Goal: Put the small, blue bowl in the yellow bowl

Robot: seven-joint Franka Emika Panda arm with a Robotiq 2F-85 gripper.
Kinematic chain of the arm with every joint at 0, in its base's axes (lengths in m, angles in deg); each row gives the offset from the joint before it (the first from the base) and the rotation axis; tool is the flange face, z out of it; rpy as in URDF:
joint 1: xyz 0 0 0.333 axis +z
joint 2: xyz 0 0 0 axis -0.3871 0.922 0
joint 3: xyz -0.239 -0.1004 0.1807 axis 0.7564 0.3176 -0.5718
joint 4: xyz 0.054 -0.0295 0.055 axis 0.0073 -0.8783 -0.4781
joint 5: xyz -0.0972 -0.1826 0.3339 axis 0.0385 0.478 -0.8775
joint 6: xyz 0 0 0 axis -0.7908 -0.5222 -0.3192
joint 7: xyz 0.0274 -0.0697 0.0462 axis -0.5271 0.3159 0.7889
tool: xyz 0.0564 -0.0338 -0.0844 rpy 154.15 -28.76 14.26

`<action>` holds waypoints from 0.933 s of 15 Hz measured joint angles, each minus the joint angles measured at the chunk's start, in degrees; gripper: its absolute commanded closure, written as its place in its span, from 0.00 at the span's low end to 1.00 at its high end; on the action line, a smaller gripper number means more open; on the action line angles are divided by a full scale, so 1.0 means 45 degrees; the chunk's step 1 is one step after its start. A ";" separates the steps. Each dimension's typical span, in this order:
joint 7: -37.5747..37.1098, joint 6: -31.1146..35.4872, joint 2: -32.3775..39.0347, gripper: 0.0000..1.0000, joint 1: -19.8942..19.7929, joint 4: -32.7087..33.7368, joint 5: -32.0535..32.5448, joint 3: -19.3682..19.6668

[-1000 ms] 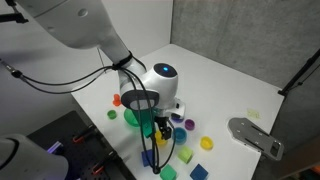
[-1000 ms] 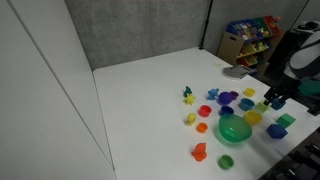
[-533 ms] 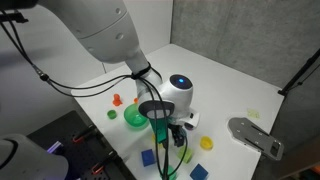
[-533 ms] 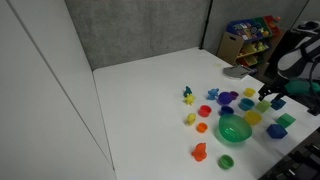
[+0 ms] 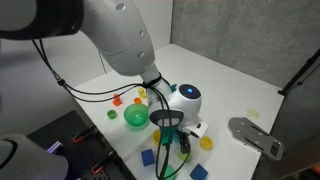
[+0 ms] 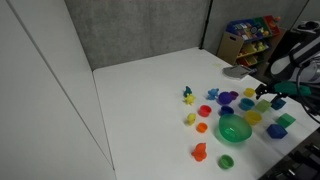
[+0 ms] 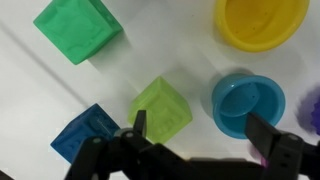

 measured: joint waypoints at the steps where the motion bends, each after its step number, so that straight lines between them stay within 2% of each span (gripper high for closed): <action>1: -0.0306 0.0011 0.0168 0.00 -0.0004 0.0107 -0.0038 0.0010; 11: -0.2319 0.0020 0.1066 0.00 0.0048 0.0460 -0.1449 -0.0241; 14: -0.2626 0.0020 0.1088 0.04 0.0047 0.0489 -0.1888 -0.0391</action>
